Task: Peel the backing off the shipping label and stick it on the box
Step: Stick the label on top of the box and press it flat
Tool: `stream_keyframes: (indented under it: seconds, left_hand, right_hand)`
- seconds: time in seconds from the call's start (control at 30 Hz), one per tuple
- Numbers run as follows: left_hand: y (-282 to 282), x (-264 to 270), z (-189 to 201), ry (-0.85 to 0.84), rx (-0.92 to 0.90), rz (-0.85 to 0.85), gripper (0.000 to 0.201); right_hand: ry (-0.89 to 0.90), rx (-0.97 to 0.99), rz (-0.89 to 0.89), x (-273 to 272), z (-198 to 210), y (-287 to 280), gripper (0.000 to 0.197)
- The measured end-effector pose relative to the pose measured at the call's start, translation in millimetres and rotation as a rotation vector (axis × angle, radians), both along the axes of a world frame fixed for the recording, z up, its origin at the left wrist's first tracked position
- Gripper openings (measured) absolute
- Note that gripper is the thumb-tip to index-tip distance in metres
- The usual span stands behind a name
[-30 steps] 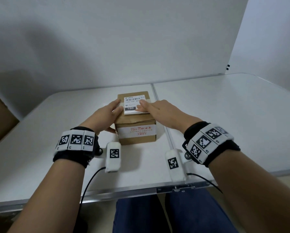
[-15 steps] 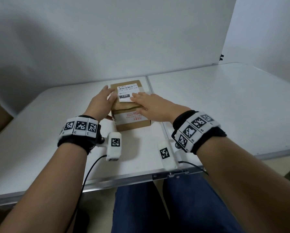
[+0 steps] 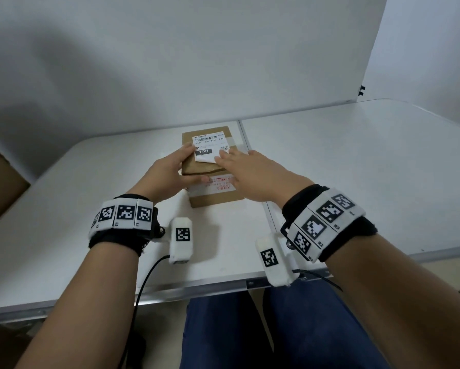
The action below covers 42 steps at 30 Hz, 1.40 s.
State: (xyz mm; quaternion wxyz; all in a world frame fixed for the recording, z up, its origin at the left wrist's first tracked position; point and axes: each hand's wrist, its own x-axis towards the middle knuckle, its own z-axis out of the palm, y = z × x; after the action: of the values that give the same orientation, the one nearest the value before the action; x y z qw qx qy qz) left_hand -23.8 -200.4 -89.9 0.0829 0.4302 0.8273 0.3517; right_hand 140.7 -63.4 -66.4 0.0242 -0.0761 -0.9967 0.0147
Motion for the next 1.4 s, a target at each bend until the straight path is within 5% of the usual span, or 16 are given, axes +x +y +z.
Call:
stream_keyframes:
  seconds: [0.43, 0.6, 0.7, 0.83, 1.1, 1.4]
  left_hand:
    - [-1, -2, -5, 0.009, 0.024, -0.007, 0.083]
    - [-1, -1, -4, 0.003, 0.029, -0.022, 0.082]
    - [-2, 0, -4, 0.010, 0.036, -0.033, 0.079]
    - [-2, -3, -4, 0.051, 0.015, -0.046, 0.082]
    - [1, -9, -9, 0.063, 0.034, -0.033, 0.084]
    - [1, -4, -6, 0.000, 0.085, -0.053, 0.076]
  right_hand:
    - [0.021, 0.090, -0.058, 21, 22, -22, 0.046]
    - [0.254, -0.076, -0.139, 9, 24, -16, 0.044]
    - [0.238, -0.155, -0.131, -11, 13, -8, 0.063]
    - [0.007, 0.010, -0.093, -34, -5, 2, 0.100]
    - [0.039, 0.161, -0.035, -37, -16, -9, 0.086]
    - [0.096, 0.009, 0.066, -25, -15, -22, 0.068]
